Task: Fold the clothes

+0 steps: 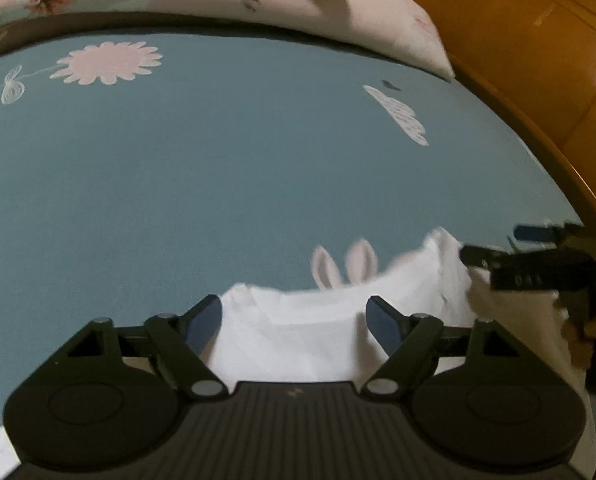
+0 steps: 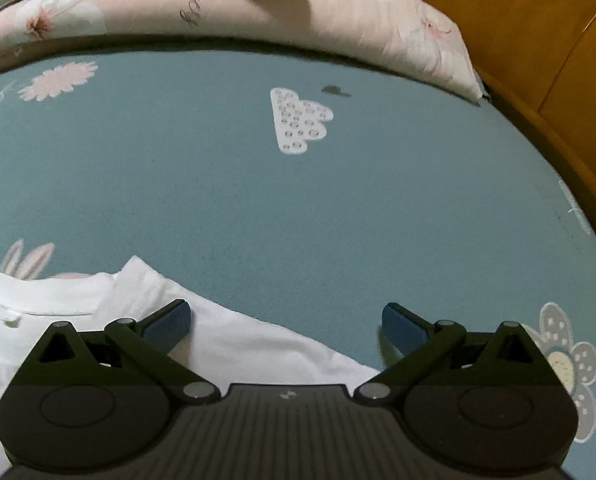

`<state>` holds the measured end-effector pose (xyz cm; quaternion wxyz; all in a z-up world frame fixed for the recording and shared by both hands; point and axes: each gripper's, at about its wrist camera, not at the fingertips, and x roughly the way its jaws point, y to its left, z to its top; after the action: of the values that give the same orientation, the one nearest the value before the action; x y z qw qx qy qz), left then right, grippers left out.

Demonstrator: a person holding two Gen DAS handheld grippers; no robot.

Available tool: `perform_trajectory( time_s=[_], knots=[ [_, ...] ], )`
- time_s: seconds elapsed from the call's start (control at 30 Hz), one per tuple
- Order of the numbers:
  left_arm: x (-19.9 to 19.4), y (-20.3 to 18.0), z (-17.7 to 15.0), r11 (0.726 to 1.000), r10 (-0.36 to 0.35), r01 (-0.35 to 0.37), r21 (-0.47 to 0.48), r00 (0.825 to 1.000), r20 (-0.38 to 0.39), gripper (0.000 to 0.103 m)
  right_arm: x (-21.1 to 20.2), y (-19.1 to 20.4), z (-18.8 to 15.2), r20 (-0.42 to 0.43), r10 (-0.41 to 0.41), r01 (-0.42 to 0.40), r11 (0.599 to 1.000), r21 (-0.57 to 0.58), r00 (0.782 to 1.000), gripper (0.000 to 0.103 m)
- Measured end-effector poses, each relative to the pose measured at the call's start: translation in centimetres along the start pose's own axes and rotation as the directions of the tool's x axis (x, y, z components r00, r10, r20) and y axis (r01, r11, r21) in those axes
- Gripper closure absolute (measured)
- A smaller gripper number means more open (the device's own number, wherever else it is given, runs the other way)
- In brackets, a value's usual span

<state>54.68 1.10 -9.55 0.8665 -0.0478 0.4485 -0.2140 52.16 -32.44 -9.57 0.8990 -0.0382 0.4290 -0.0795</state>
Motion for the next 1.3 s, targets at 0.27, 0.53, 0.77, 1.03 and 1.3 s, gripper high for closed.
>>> perform_trajectory(
  time_s=[0.27,0.53,0.77,1.03,1.3],
  knots=[
    [-3.0,-0.6,0.2,1.0,0.023,-0.023,0.007,0.999,0.041,0.02,-1.9,-0.9,0.8,0.022,0.024,-0.024,1.0,0.016,0.999,0.0],
    [-7.6,-1.6,-3.1,0.998,0.053,-0.053,0.02,0.999,-0.011,0.019,-4.7,-2.0,-1.4,-0.019,-0.01,0.01,1.0,-0.009,1.0,0.0],
    [-4.4,0.1,-5.1,0.992,0.125,-0.125,-0.003,0.99,-0.066,0.021,-0.9,-2.0,-1.1,-0.022,-0.073,0.073,0.997,0.006,0.997,0.0],
    [-10.1,-1.5,-4.8,0.992,0.128,-0.128,0.019,0.992,0.002,0.02,-7.0,-2.9,-0.6,0.034,-0.031,0.032,0.999,-0.022,0.999,0.0],
    [-16.5,-3.8,-7.6,0.987,0.117,-0.111,0.118,0.992,-0.045,0.019,-14.4,-2.8,-4.1,-0.033,0.028,-0.031,0.996,-0.088,0.999,0.0]
  ],
)
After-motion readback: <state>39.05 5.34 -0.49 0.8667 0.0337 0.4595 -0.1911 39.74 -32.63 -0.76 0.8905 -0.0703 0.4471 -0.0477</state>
